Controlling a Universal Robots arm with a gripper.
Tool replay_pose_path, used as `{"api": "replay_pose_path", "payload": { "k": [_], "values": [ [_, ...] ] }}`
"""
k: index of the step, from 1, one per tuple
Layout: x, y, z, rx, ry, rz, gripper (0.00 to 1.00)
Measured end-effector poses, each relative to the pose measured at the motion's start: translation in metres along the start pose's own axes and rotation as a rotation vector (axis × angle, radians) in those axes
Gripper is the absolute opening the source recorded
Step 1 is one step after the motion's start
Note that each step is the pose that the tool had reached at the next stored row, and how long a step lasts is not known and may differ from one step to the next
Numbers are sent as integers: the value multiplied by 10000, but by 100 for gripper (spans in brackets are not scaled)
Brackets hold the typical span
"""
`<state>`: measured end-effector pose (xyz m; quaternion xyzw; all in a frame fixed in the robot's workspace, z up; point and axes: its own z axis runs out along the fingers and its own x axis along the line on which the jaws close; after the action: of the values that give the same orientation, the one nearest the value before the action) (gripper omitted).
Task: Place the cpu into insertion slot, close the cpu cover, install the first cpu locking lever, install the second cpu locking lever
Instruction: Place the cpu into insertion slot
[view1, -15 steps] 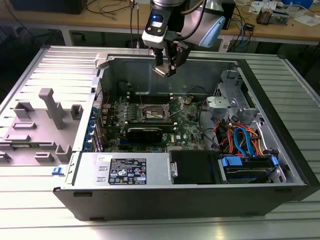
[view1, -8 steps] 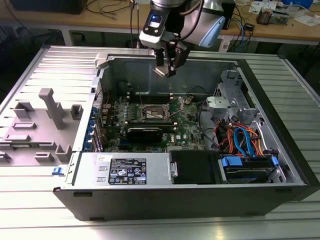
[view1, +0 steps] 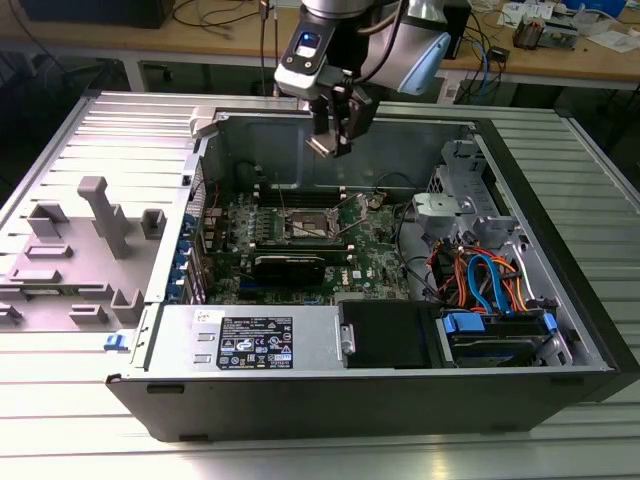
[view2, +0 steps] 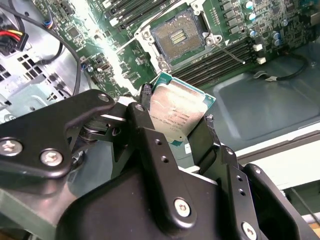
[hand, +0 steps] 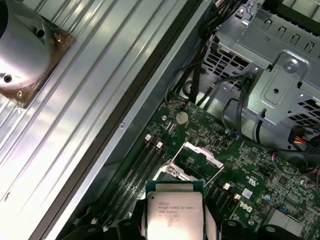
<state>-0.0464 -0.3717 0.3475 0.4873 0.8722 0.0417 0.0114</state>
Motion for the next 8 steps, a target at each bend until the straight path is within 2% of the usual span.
{"api": "replay_pose_path", "payload": {
  "k": [5, 8],
  "values": [
    [0, -2, 17, -9, -67, 830, 55],
    [0, -2, 18, -11, -70, 877, 55]
  ]
}}
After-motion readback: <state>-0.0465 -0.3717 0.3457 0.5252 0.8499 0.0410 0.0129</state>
